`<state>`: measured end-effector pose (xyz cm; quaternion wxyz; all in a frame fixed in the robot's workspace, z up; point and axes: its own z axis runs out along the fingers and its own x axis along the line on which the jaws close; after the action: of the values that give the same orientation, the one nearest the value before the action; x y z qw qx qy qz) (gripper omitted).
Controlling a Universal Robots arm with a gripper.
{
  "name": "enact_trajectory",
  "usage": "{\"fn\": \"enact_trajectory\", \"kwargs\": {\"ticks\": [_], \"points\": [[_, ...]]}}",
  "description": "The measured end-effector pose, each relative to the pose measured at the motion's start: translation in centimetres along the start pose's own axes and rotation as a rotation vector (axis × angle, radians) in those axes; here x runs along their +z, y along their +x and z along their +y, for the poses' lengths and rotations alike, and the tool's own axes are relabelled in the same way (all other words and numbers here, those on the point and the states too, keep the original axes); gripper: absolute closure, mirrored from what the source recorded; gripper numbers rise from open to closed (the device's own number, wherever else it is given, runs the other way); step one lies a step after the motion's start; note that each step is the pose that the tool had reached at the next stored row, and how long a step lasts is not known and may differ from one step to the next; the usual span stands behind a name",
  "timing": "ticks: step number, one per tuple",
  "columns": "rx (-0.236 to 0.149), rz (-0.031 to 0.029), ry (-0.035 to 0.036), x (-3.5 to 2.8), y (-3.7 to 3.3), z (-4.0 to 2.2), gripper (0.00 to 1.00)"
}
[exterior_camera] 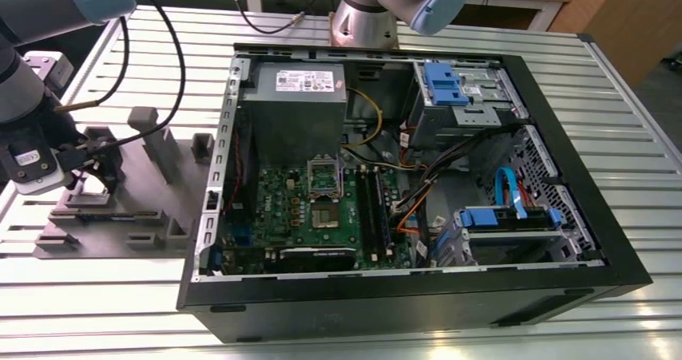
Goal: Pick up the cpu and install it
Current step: 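Pick up the cpu and move it towards the insertion slot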
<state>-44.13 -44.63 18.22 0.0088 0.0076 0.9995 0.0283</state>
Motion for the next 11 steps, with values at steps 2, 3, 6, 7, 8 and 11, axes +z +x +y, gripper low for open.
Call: {"fn": "enact_trajectory", "kwargs": {"ticks": [2,3,6,7,8,11], "points": [[0.0,-0.0001,0.0,0.0,0.0,0.0,0.38],[0.0,-0.0002,-0.0001,0.01,-0.02,0.0,0.38],[0.0,0.0002,0.0,0.01,-0.29,0.0,0.38],[0.0,0.0006,0.0,0.01,-0.38,0.01,0.38],[0.0,0.001,0.0,0.01,-0.44,0.01,0.38],[0.0,0.0018,0.0003,0.01,-0.51,-0.02,0.38]]}}
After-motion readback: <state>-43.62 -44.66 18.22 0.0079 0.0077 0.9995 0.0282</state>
